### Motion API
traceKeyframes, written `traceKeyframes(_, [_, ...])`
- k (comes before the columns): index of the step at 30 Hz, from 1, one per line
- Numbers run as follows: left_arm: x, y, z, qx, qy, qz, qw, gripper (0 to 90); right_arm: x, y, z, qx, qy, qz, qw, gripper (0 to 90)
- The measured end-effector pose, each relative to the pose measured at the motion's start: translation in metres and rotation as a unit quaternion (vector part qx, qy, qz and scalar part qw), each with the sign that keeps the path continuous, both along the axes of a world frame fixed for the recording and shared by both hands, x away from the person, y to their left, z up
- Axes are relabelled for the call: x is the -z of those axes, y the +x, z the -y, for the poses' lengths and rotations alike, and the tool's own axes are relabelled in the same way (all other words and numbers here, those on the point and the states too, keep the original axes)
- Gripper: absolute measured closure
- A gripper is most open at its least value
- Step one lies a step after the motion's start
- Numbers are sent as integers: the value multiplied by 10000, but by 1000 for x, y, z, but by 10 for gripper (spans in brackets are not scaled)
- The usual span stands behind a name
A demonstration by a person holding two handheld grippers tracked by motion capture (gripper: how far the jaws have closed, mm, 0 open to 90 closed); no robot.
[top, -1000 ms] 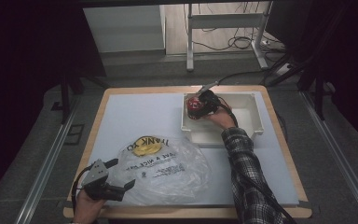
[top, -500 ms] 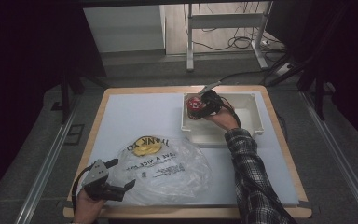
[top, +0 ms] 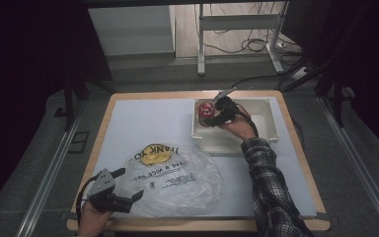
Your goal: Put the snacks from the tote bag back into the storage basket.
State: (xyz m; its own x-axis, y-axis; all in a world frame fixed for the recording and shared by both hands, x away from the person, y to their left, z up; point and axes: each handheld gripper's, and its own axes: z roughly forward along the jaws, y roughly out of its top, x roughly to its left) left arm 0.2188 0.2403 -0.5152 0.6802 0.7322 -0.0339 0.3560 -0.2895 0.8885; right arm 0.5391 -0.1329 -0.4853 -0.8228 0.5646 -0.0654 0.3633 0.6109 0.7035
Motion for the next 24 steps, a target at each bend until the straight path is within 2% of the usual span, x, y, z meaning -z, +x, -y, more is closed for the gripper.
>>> traceKeyframes(24, [0, 0, 1, 1, 6, 11, 10000, 2, -11, -23, 3, -41, -9, 15, 10000, 152])
